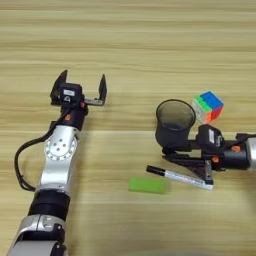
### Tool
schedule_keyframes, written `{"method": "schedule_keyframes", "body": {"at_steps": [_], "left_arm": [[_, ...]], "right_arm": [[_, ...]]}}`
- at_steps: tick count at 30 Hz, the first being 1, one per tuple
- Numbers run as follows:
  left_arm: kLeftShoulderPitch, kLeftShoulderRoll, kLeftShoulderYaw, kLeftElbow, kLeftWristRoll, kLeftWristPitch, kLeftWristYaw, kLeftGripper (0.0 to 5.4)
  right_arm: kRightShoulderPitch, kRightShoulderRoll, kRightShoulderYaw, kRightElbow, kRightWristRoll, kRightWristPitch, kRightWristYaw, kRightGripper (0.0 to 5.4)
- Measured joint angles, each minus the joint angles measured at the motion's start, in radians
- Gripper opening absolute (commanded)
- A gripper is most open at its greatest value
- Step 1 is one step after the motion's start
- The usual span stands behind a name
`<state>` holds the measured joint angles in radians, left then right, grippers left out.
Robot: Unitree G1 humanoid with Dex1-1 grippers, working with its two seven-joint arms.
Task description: Move the objects on the table
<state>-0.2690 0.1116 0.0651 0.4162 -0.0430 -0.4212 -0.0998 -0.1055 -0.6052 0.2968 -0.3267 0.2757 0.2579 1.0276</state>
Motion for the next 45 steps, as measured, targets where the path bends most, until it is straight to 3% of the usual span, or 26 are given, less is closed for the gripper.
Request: {"method": "schedule_keyframes", "body": {"at_steps": [3,18,20,38,45], "left_arm": [[0.0,0.0,0.0,0.0,0.0,0.0,0.0,5.4],[0.0,0.0,-0.001,0.0,0.0,-0.002,0.0,5.4],[0.0,0.0,-0.002,0.0,0.001,-0.002,0.0,5.4],[0.0,0.0,-0.006,0.0,0.007,-0.004,0.001,5.4],[0.0,0.0,-0.009,0.0,0.007,-0.006,0.001,5.4]], "right_arm": [[-0.014,0.02,0.025,0.051,-0.046,-0.023,-0.018,0.75],[-0.074,0.107,0.086,0.161,-0.14,-0.056,-0.082,0.75],[-0.074,0.111,0.091,0.183,-0.154,-0.066,-0.083,1.15],[-0.073,0.121,0.092,0.223,-0.169,-0.076,-0.081,3.06],[-0.065,0.125,0.081,0.162,-0.12,-0.074,-0.065,3.76]]}}
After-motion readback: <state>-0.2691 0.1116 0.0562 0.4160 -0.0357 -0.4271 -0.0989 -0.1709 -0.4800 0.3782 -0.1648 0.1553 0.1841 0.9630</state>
